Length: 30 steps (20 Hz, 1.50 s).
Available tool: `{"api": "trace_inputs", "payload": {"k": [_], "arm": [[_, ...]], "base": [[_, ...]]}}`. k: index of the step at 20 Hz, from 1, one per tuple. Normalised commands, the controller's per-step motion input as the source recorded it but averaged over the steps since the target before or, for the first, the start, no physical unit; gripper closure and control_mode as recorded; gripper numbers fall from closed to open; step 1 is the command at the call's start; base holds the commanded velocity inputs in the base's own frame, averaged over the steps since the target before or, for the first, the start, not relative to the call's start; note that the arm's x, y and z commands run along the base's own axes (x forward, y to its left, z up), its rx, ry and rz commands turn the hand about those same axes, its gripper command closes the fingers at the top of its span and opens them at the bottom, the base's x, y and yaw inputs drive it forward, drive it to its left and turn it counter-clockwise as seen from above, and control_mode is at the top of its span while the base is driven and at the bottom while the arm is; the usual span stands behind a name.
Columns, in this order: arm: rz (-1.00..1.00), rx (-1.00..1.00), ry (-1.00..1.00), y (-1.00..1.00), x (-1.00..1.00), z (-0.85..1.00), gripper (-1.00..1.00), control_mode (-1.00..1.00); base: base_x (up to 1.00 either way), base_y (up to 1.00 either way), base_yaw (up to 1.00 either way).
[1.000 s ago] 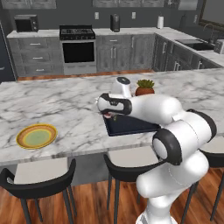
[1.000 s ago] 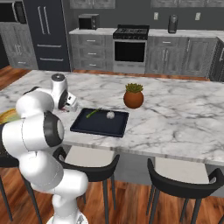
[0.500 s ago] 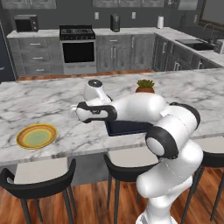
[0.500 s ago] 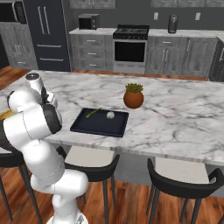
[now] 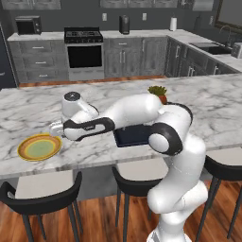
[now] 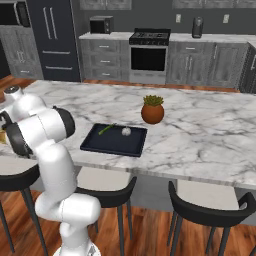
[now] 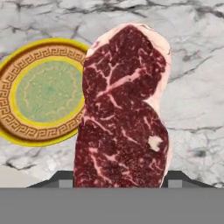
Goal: Create a steak meal by picking up the steak and asparagus from the tray and placing them on the plate. Leave the garlic on the tray.
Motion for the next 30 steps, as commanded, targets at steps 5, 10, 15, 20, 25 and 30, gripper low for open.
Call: {"api": "trace_inputs", "payload": {"k": [5,10,15,20,25,30], "arm": [[0.08,-0.02,0.08,0.82,0.0,-0.23,1.0,-1.0],[0.01,0.0,0.1,0.58,0.05,-0.28,1.0,-1.0],[0.0,0.0,0.12,0.46,0.22,-0.37,1.0,-1.0],[0.0,0.0,0.06,0.29,0.33,-0.37,1.0,-1.0],[0.0,0.0,0.02,0.26,0.37,-0.31,1.0,-1.0],[0.0,0.0,0.0,0.16,0.32,-0.3,-1.0,-1.0]], "base": [[0.0,0.0,0.0],[0.0,0.0,0.0],[0.0,0.0,0.0],[0.0,0.0,0.0],[0.0,0.0,0.0],[0.0,0.0,0.0]]}}
